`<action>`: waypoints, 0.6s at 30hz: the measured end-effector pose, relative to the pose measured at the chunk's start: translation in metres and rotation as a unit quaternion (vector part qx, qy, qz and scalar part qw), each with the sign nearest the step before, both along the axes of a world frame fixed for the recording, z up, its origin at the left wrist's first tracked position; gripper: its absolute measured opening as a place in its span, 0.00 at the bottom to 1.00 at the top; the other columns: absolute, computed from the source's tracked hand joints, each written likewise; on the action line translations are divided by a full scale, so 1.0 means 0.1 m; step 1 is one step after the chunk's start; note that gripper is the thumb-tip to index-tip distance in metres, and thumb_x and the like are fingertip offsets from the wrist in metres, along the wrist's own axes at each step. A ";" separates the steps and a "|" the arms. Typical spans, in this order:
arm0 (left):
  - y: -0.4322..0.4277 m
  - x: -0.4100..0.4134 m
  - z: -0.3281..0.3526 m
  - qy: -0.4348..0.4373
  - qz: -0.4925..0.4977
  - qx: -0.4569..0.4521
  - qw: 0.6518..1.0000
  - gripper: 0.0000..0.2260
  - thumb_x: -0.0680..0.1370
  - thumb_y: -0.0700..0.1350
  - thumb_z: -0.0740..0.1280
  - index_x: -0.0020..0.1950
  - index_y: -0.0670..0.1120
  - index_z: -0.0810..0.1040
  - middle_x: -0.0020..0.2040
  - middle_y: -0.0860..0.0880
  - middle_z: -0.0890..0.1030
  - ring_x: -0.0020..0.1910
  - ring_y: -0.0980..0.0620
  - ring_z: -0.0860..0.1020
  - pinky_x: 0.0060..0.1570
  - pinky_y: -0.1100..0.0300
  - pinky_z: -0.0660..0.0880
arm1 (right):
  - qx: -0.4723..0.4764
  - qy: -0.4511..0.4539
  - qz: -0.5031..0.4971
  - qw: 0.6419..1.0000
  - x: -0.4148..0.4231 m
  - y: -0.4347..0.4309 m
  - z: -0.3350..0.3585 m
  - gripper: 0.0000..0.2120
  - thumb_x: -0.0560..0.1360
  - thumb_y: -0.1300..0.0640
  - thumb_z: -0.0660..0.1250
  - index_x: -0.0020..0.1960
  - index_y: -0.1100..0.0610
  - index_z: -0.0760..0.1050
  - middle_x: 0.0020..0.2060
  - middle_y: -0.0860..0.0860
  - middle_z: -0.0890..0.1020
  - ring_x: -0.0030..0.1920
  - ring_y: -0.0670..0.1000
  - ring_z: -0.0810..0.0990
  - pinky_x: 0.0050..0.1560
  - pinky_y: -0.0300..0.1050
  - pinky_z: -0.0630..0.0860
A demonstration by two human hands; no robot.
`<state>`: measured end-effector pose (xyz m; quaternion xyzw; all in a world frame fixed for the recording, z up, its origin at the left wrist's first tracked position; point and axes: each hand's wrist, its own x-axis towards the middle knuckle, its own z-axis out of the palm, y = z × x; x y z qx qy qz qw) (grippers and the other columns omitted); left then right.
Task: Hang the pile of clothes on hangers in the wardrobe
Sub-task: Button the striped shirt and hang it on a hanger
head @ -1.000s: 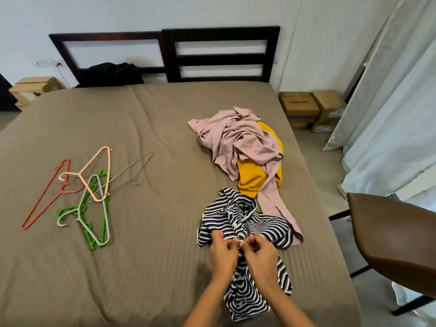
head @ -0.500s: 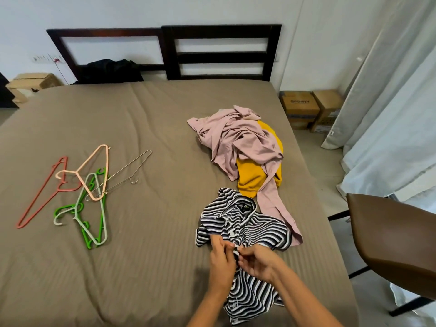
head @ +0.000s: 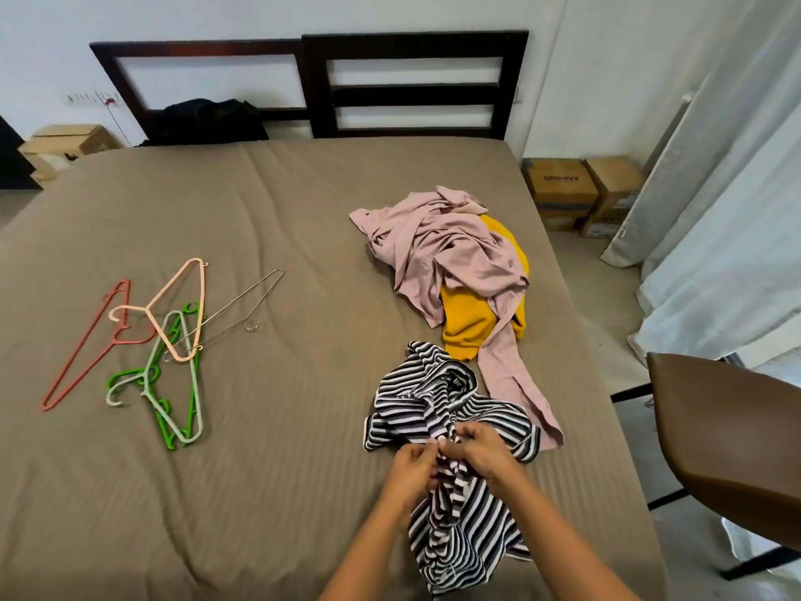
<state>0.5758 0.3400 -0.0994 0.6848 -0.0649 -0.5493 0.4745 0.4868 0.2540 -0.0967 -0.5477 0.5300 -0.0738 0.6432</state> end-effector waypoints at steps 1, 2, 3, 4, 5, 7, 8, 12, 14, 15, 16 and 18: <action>-0.05 0.03 0.01 0.023 0.011 -0.010 1.000 0.05 0.80 0.42 0.63 0.45 0.43 0.75 0.36 0.50 0.78 0.31 0.59 0.75 0.31 0.68 0.72 | -0.013 -0.017 -0.006 1.000 -0.04 0.01 0.02 0.17 0.68 0.67 0.74 0.33 0.55 0.67 0.28 0.50 0.68 0.29 0.43 0.67 0.31 0.35 0.65; -0.10 0.06 0.04 0.044 0.021 -0.017 0.999 0.05 0.79 0.41 0.65 0.44 0.43 0.76 0.35 0.50 0.80 0.31 0.59 0.77 0.32 0.68 0.74 | -0.020 -0.033 -0.015 0.999 -0.07 0.01 0.03 0.16 0.67 0.68 0.74 0.34 0.56 0.67 0.28 0.50 0.68 0.29 0.43 0.67 0.30 0.33 0.65; -0.13 0.09 0.07 0.064 0.032 -0.022 0.997 0.05 0.78 0.40 0.66 0.42 0.42 0.77 0.34 0.50 0.81 0.30 0.59 0.78 0.32 0.68 0.75 | -0.017 -0.053 -0.025 0.998 -0.10 0.01 0.04 0.15 0.66 0.69 0.74 0.35 0.57 0.69 0.29 0.51 0.69 0.30 0.44 0.68 0.31 0.34 0.67; -0.16 0.11 0.09 0.079 0.039 -0.023 0.996 0.06 0.77 0.39 0.67 0.41 0.42 0.77 0.32 0.50 0.81 0.28 0.59 0.79 0.30 0.67 0.76 | -0.009 -0.072 -0.027 0.997 -0.13 0.00 0.05 0.13 0.65 0.69 0.75 0.38 0.59 0.71 0.30 0.52 0.70 0.32 0.46 0.70 0.32 0.36 0.70; -0.18 0.12 0.10 0.084 0.041 -0.022 0.995 0.06 0.77 0.38 0.67 0.40 0.42 0.76 0.30 0.50 0.81 0.27 0.59 0.79 0.29 0.67 0.76 | -0.006 -0.084 -0.025 0.996 -0.16 -0.01 0.05 0.13 0.64 0.69 0.76 0.40 0.61 0.73 0.32 0.53 0.71 0.33 0.48 0.71 0.34 0.38 0.71; -0.22 0.12 0.10 0.085 0.044 -0.021 0.995 0.05 0.76 0.36 0.67 0.40 0.42 0.76 0.29 0.51 0.81 0.26 0.59 0.79 0.28 0.67 0.76 | 0.009 -0.092 -0.032 0.995 -0.21 -0.02 0.07 0.14 0.63 0.70 0.76 0.44 0.62 0.75 0.32 0.54 0.74 0.35 0.50 0.74 0.38 0.41 0.74; -0.24 0.12 0.10 0.076 0.054 -0.022 0.995 0.06 0.76 0.36 0.67 0.40 0.42 0.76 0.29 0.51 0.81 0.26 0.58 0.79 0.29 0.67 0.76 | 0.020 -0.095 -0.049 0.994 -0.23 -0.04 0.07 0.15 0.63 0.73 0.75 0.46 0.62 0.76 0.32 0.53 0.75 0.35 0.50 0.76 0.37 0.40 0.76; -0.26 0.17 0.10 0.072 0.112 -0.030 0.991 0.05 0.78 0.38 0.65 0.42 0.44 0.74 0.35 0.50 0.80 0.28 0.58 0.77 0.30 0.66 0.76 | 0.053 -0.128 -0.142 0.980 -0.28 -0.07 0.15 0.18 0.67 0.77 0.70 0.52 0.63 0.73 0.30 0.51 0.79 0.30 0.47 0.80 0.29 0.37 0.76; -0.25 0.19 0.11 0.084 0.136 -0.032 0.987 0.04 0.79 0.39 0.63 0.45 0.44 0.74 0.37 0.49 0.81 0.32 0.56 0.78 0.30 0.64 0.77 | 0.036 -0.104 -0.198 0.974 -0.30 -0.08 0.13 0.17 0.69 0.75 0.69 0.52 0.61 0.70 0.33 0.54 0.78 0.30 0.48 0.78 0.26 0.39 0.73; -0.25 0.20 0.09 0.085 0.145 -0.033 0.985 0.02 0.80 0.39 0.62 0.47 0.43 0.73 0.39 0.48 0.81 0.34 0.54 0.78 0.30 0.63 0.77 | 0.012 -0.076 -0.210 0.975 -0.30 -0.08 0.12 0.16 0.70 0.74 0.68 0.52 0.60 0.69 0.34 0.55 0.77 0.31 0.50 0.77 0.27 0.42 0.73; -0.25 0.20 0.09 0.086 0.159 -0.034 0.983 0.01 0.80 0.38 0.62 0.49 0.43 0.71 0.41 0.46 0.80 0.36 0.52 0.79 0.32 0.61 0.78 | -0.026 -0.037 -0.207 0.977 -0.30 -0.09 0.11 0.15 0.71 0.72 0.67 0.52 0.60 0.68 0.34 0.55 0.77 0.33 0.52 0.76 0.30 0.46 0.74; -0.25 0.21 0.06 0.080 0.178 -0.039 0.980 0.04 0.80 0.37 0.62 0.52 0.43 0.68 0.45 0.43 0.79 0.40 0.49 0.78 0.39 0.55 0.80 | -0.133 0.064 -0.160 0.976 -0.31 -0.09 0.09 0.09 0.72 0.69 0.64 0.51 0.61 0.69 0.34 0.54 0.75 0.33 0.53 0.74 0.35 0.49 0.71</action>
